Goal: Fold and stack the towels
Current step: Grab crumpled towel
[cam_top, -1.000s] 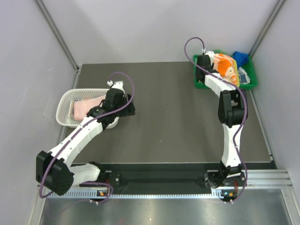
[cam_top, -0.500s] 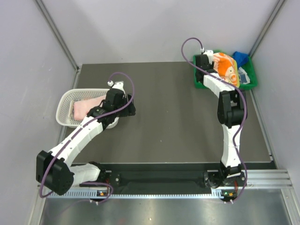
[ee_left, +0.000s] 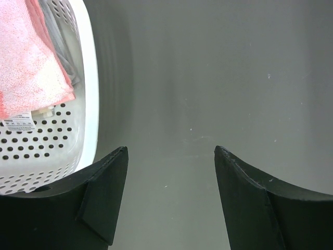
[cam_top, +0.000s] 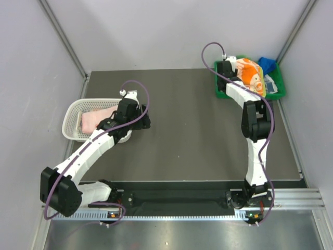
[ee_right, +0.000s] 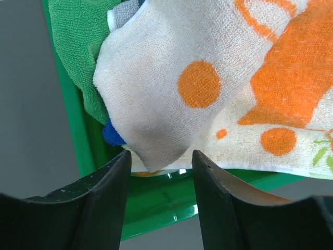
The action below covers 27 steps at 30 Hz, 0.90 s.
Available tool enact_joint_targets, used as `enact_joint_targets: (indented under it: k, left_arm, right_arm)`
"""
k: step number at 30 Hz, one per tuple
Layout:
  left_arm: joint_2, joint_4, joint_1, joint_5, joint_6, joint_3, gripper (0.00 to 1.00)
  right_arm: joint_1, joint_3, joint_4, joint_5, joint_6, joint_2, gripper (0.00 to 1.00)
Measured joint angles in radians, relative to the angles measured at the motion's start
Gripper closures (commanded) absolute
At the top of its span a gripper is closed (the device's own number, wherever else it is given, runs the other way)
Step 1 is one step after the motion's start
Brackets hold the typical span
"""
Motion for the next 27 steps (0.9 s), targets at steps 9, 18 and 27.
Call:
enact_joint_targets:
  k: [9, 18, 27]
  left_arm:
    - [0.004, 0.001, 0.000, 0.000, 0.000, 0.000, 0.28]
    - [0.011, 0.001, 0.000, 0.000, 0.000, 0.000, 0.29]
    - [0.013, 0.001, 0.000, 0.000, -0.001, 0.000, 0.31]
  right_arm:
    - [-0.040, 0.000, 0.008, -0.078, 0.045, 0.000, 0.73]
    - [-0.077, 0.000, 0.013, -0.125, 0.069, 0.000, 0.98]
    - [-0.098, 0.069, -0.005, -0.127, 0.069, -0.010, 1.00]
